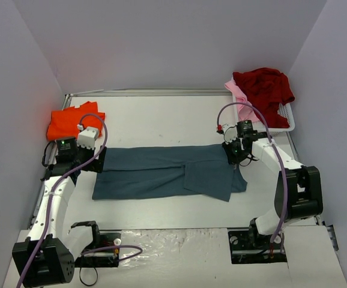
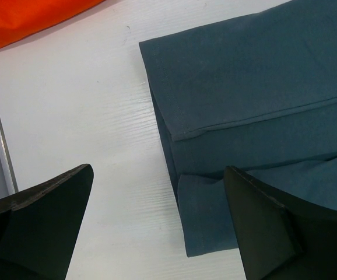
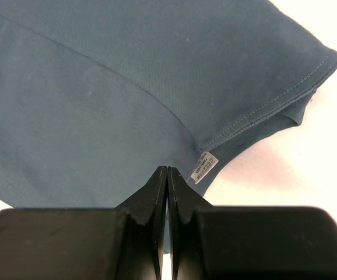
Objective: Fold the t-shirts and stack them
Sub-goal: Rotate the tshirt 90 degrees
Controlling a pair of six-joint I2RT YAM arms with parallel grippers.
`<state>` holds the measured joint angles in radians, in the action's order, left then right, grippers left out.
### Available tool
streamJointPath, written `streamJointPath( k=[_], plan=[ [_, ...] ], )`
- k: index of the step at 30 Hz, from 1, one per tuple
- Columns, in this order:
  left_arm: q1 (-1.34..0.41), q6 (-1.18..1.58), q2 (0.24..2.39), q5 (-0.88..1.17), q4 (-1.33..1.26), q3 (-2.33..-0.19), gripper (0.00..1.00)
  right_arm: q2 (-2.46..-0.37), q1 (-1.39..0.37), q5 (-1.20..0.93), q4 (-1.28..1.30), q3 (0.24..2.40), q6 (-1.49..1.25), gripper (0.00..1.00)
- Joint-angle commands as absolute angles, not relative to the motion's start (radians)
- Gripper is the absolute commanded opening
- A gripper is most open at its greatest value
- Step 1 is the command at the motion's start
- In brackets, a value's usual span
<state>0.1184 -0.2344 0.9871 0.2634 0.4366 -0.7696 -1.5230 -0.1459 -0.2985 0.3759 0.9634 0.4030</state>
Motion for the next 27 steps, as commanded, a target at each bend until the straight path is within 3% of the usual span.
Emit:
streamJointPath(
  k=[1,15,27],
  plan=[
    [0.124,-0.242,0.979,0.273,0.449,-0.822,0.94,-1.532,-0.155,-0.276,0.42,0.997,0.419,0.0],
    [0.124,-0.242,0.997,0.273,0.457,-0.828,0.94,-1.686,-0.155,-0.279,0.495,1.049,0.434,0.0],
    [0.124,-0.238,1.009,0.239,0.448,-0.833,0.94,-1.948,-0.153,-0.229,0.551,1.308,0.459,0.0]
  ],
)
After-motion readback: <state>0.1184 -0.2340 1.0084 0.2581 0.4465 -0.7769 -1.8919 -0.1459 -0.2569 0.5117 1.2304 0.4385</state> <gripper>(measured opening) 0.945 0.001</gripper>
